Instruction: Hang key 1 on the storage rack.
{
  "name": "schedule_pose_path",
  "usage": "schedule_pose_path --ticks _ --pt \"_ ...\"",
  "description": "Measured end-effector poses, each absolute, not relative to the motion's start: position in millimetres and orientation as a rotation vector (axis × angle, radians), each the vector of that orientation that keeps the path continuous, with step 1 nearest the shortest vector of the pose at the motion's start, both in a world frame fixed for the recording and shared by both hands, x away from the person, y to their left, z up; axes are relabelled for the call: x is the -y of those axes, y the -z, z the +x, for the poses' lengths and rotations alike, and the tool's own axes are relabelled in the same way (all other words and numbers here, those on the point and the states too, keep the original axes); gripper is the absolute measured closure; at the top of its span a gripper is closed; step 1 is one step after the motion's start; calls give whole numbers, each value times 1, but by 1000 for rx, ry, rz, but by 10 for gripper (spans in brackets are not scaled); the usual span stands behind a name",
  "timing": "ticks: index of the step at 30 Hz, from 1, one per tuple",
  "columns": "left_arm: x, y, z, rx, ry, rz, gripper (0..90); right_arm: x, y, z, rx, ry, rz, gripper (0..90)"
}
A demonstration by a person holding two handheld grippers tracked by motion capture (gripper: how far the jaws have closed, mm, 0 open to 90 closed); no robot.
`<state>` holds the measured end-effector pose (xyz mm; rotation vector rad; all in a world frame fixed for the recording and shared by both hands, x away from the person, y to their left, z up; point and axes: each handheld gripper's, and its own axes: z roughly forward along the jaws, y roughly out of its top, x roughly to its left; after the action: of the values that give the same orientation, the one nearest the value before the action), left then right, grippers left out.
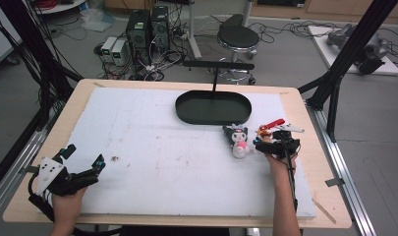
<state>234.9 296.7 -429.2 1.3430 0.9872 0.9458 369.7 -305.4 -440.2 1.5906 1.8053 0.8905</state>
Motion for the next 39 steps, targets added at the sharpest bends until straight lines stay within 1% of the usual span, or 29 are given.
schedule_pose_path --ticks 5,7,14,15,16,17,20,22,23,28,30,35,37,39 --pt "-296 429 235 -987 -939 1349 17 305 444 372 -1810 -880 1604 9" --pt "-296 429 235 -987 -940 1348 17 306 445 373 -1814 -882 1617 53" --pt "-296 430 235 -988 -940 1348 17 305 448 374 -1818 -852 1632 62" --pt "-296 430 235 -989 -941 1348 17 305 448 374 -1815 -846 1639 82" --pt "-296 430 235 -989 -942 1347 17 305 448 374 -1815 -840 1641 125" --pt "-296 430 235 -991 -944 1346 17 306 448 374 -1817 -845 1638 194" --pt "-297 430 235 -992 -944 1345 17 306 448 375 -1822 -842 1640 202" --pt "-296 430 235 -993 -942 1347 17 305 450 375 -1849 -828 1638 244" --pt "-296 430 235 -991 -942 1347 17 305 450 375 -1849 -828 1638 244" --pt "-296 430 235 -992 -941 1348 17 304 450 375 -1847 -826 1634 300" --pt "-296 430 235 -990 -943 1352 17 304 449 375 -1854 -829 1622 350" --pt "-295 430 235 -991 -942 1352 17 300 448 374 -1897 -839 1572 529" --pt "-295 430 235 -990 -941 1353 17 298 447 373 -1901 -841 1566 572" --pt "-295 431 235 -989 -940 1356 17 296 447 373 -1901 -821 1557 583"
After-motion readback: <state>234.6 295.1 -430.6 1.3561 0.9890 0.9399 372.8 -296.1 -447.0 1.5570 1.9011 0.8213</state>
